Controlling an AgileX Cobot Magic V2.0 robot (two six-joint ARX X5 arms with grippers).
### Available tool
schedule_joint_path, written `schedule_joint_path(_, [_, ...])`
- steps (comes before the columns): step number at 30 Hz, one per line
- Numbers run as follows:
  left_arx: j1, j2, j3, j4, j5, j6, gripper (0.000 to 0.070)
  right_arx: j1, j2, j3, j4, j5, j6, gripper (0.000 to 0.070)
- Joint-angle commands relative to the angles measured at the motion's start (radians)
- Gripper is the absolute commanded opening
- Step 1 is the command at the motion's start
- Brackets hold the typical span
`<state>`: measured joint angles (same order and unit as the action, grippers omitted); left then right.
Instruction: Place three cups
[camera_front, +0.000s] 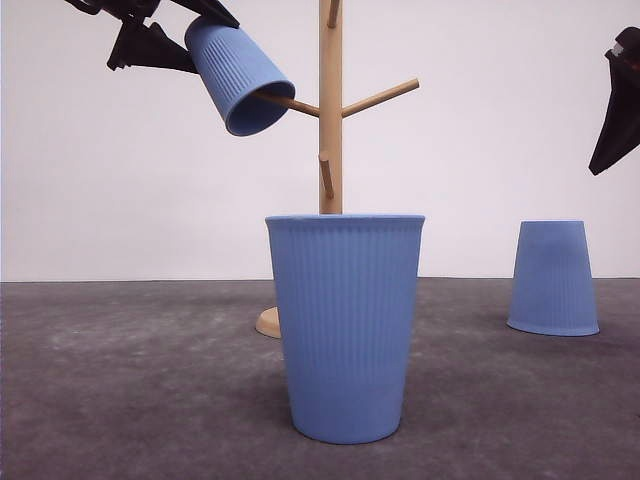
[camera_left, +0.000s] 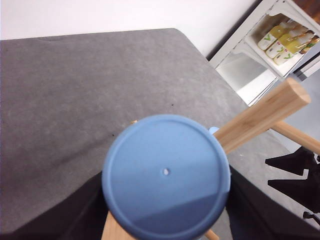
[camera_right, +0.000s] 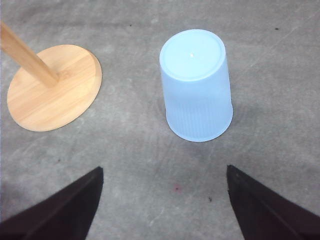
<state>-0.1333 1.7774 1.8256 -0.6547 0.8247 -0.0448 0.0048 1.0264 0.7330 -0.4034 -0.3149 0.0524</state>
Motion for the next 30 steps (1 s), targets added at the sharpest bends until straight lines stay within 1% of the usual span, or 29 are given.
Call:
schedule_joint_path(1, [-0.009, 0.032, 0.023, 0.01, -0.006, 0.002, 0.023, 0.0, 0.005, 0.02, 0.011, -0.003, 0.0, 0.0493])
schedule_joint_path(8, [-0.046, 0.08, 0.023, 0.011, -0.017, 0.003, 0.0232, 0.0, 0.005, 0.02, 0.012, -0.003, 0.0, 0.0493])
schedule_joint_path(9, [-0.048, 0.085, 0.023, 0.011, -0.017, 0.002, 0.0237, 0.0, 0.005, 0.02, 0.012, -0.003, 0.0, 0.0494])
schedule_joint_path(10, [-0.05, 0.088, 0.023, 0.008, -0.016, 0.002, 0.0257, 0.0, 0.005, 0.02, 0.012, -0.003, 0.0, 0.0494])
schedule_joint_path(12, [-0.051, 0.089, 0.023, -0.003, -0.017, 0.003, 0.0371, 0.0, 0.005, 0.02, 0.01, -0.003, 0.0, 0.0494])
schedule_joint_path(13, [-0.051, 0.089, 0.023, -0.005, -0.017, 0.003, 0.0453, 0.0, 0.005, 0.02, 0.01, -0.003, 0.0, 0.0494])
schedule_joint_path(14, [-0.051, 0.089, 0.023, -0.004, -0.017, 0.002, 0.0514, 0.0, 0.005, 0.02, 0.01, -0.003, 0.0, 0.0494])
schedule_joint_path(15, [-0.051, 0.089, 0.023, -0.005, -0.017, 0.001, 0.0548, 0.0, 0.005, 0.02, 0.01, -0.003, 0.0, 0.0494])
schedule_joint_path(16, [-0.051, 0.089, 0.023, -0.007, -0.017, 0.0, 0.0561, 0.0, 0.005, 0.02, 0.009, -0.003, 0.0, 0.0494])
schedule_joint_path(26, [-0.029, 0.087, 0.031, -0.034, -0.026, 0.004, 0.0562, 0.0, 0.005, 0.02, 0.009, -0.012, -0.001, 0.0494])
schedule_joint_path(30, [-0.011, 0.087, 0.058, -0.05, -0.075, 0.007, 0.0562, 0.0, 0.005, 0.02, 0.006, -0.012, -0.005, 0.0497])
